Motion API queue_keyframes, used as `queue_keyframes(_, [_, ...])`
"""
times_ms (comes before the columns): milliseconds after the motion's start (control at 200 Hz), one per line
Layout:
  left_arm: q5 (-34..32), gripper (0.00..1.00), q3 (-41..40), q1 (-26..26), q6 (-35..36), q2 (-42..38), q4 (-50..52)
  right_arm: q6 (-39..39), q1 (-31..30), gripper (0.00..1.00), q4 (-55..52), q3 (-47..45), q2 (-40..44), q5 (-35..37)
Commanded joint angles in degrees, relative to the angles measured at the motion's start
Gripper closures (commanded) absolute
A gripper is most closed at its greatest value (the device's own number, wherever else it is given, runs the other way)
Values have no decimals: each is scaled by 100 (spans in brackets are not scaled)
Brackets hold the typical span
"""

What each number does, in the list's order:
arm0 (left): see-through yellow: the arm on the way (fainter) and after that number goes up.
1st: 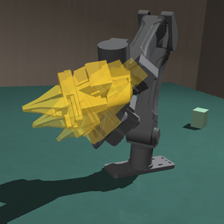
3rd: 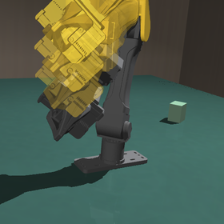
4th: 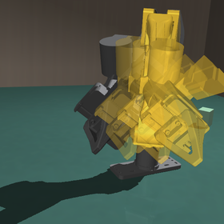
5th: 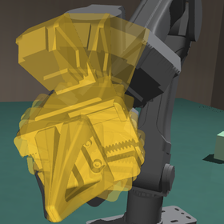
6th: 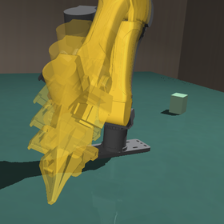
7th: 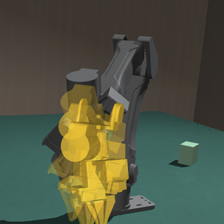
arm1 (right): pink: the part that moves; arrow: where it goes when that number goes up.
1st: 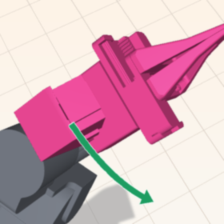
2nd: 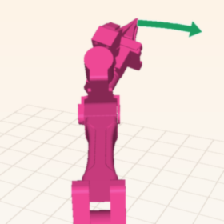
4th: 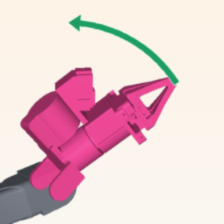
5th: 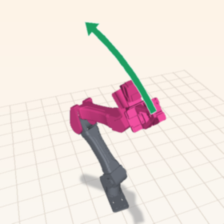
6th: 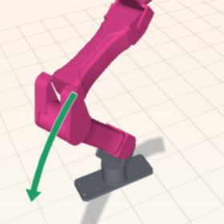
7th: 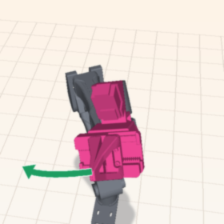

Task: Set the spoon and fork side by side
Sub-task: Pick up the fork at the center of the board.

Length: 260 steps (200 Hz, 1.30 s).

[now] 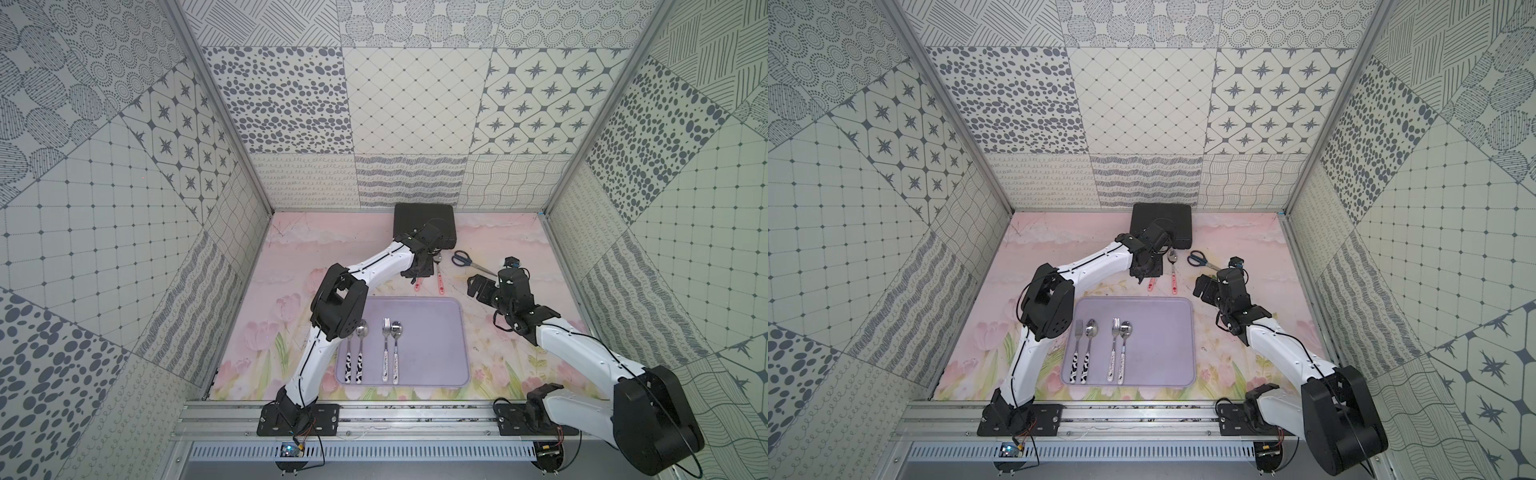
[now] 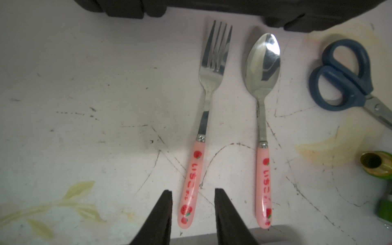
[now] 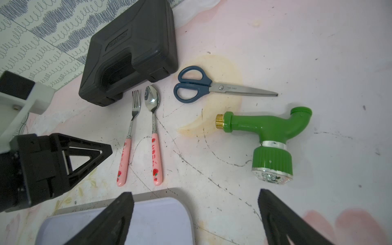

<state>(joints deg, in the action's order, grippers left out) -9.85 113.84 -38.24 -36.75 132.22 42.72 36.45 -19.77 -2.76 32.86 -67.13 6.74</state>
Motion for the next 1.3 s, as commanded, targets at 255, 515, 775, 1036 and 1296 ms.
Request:
queue_keyframes(255, [176,50,838,78,519,683,358,-60,-32,3,191,-25,-45,73])
queue_keyframes(515, [63,47,1251,80,607,1067,643,-55,-29,3,180,-17,-52,73])
queue_keyframes(775, [-22,55,1475,80,644,1277,868,-52,-26,3,180,-17,-59,77])
queue_keyframes(1036, [-122,69,1527,89,625,1393,1113,-52,-30,3,171,-15,-46,100])
queue_keyframes(1296, [-140,84,1518,89,575,1368,1220,-60,-35,3,175,-25,-28,108])
